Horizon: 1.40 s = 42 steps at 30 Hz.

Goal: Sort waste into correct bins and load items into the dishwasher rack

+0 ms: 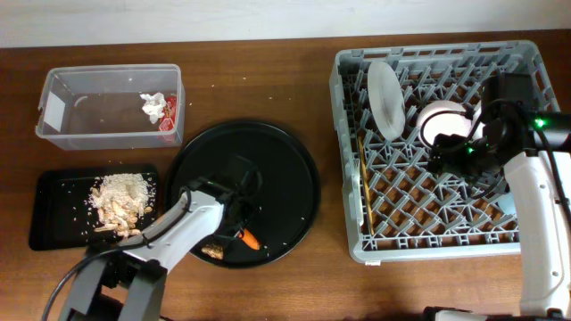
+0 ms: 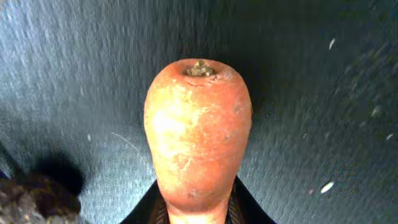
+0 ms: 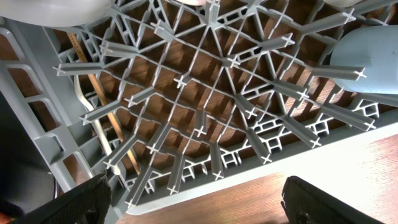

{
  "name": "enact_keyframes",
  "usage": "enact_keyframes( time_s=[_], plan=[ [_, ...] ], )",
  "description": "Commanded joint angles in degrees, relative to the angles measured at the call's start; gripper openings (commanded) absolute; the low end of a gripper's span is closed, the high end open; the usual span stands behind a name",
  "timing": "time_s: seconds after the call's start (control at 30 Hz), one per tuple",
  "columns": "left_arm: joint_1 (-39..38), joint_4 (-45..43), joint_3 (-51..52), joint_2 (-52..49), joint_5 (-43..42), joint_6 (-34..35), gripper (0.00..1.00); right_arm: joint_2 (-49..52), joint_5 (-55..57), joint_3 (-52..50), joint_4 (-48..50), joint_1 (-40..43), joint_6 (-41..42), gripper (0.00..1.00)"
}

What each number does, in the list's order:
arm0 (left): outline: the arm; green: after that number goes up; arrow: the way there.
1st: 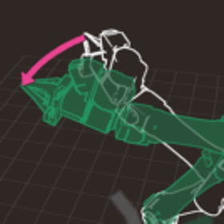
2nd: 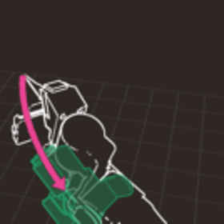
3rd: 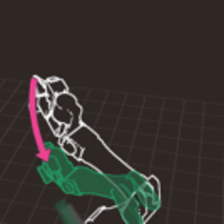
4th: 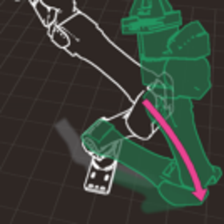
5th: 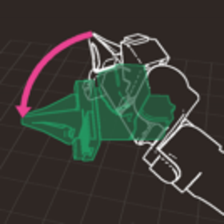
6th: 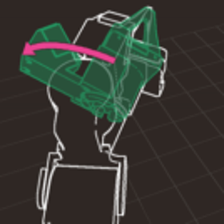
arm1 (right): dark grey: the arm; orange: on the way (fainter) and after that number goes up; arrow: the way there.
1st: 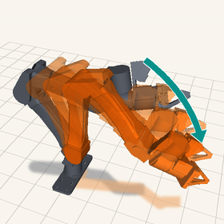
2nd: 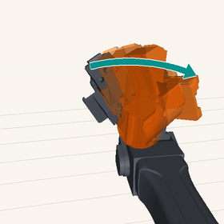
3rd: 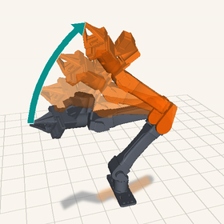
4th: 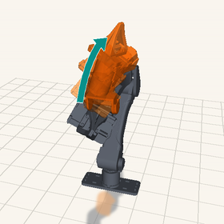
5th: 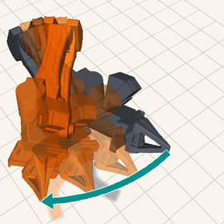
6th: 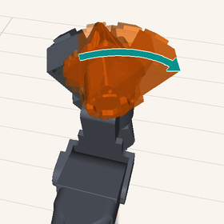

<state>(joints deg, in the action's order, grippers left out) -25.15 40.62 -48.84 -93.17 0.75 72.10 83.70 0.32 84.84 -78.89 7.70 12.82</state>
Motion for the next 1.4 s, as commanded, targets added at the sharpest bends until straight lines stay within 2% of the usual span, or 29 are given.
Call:
enact_keyframes(
  time_s=[0.0, 0.03, 0.13, 0.17, 0.3, 0.37, 0.5, 0.57, 0.67, 0.73, 0.77, 0.83, 0.93, 1.0, 1.07, 1.1, 1.13, 1.17, 1.23, 1.27, 1.37],
  plan=[
    [6.19, 4.66, -7.65, 1.90, 1.70, -16.20, 0.09, 0.02, -0.11, -0.15, -0.04, 0.20, -0.39, 0.91],
    [10.67, 8.66, -12.33, 4.15, 2.34, -20.92, 0.09, 0.02, -0.09, -0.15, -0.04, 0.20, -0.42, 0.91],
    [24.55, 13.18, -16.44, 10.34, 5.14, -27.52, 0.09, 0.02, -0.07, -0.15, 0.02, 0.20, -0.42, 0.91],
    [32.61, 13.97, -16.44, 11.39, 5.81, -28.33, 0.10, 0.02, -0.09, -0.15, 0.02, 0.20, -0.42, 0.91],
    [50.16, 12.07, -16.24, 7.39, 8.31, -28.55, 0.11, 0.02, -0.09, -0.15, 0.02, 0.20, -0.42, 0.91],
    [54.75, 9.40, -16.24, 2.95, 8.31, -28.52, 0.10, 0.02, -0.09, -0.15, 0.02, 0.20, -0.42, 0.91],
    [57.61, 4.87, -16.24, -6.14, 8.31, -28.52, 0.12, 0.02, -0.09, -0.15, 0.02, 0.20, -0.39, 0.91],
    [57.61, 4.35, -16.24, -8.37, 8.33, -28.52, 0.22, 0.02, -0.09, -0.15, 0.04, 0.20, -0.39, 0.91],
    [57.61, 4.26, -16.13, -9.77, 8.59, -28.55, 0.24, 0.02, -0.09, -0.15, 0.02, 0.20, -0.42, 0.91],
    [57.57, 4.87, -15.93, -11.06, 8.57, -28.55, 0.31, 0.02, -0.09, -0.15, 0.02, 0.20, -0.42, 0.91],
    [57.57, 5.07, -15.80, -11.08, 8.57, -28.57, 0.31, 0.02, -0.09, -0.15, 0.02, 0.20, -0.42, 0.91],
    [57.57, 5.49, -15.82, -11.08, 8.50, -29.40, 0.52, 0.02, -0.09, -0.15, 0.00, 0.20, -0.42, 0.91],
    [57.44, 12.85, -21.46, -10.05, 5.44, -30.84, 0.58, 0.02, -0.09, -0.15, 0.00, 0.20, -0.42, 0.91],
    [55.28, 17.20, -26.62, -6.12, -0.61, -34.80, 0.59, 0.02, -0.09, -0.15, 0.02, 0.20, -0.42, 0.91],
    [50.84, 18.05, -26.86, -2.45, -3.19, -37.27, 0.61, 0.02, -0.09, -0.15, 0.02, 0.20, -0.42, 0.91],
    [45.90, 21.40, -26.86, -0.85, -3.21, -37.27, 0.63, 0.02, -0.09, -0.15, 0.02, 0.20, -0.42, 0.91],
    [39.34, 26.88, -26.73, -0.74, -4.39, -37.27, 0.76, 0.02, -0.09, -0.15, 0.02, 0.20, -0.42, 0.91],
    [31.76, 30.05, -25.59, -1.01, -6.05, -37.22, 0.95, 0.02, -0.09, -0.15, 0.02, 0.20, -0.42, 0.91],
    [22.80, 30.14, -22.03, -1.01, -11.56, -36.00, 0.97, 0.02, -0.09, -0.15, 0.02, 0.20, -0.42, 0.91],
    [17.51, 28.87, -18.95, -1.01, -13.33, -33.11, 0.97, 0.02, -0.11, -0.15, 0.00, 0.20, -0.42, 0.91],
    [7.82, 22.84, -10.05, -1.01, -13.46, -25.24, 0.96, 0.02, -0.11, -0.15, -0.22, 0.20, -0.42, 0.91]
  ],
)
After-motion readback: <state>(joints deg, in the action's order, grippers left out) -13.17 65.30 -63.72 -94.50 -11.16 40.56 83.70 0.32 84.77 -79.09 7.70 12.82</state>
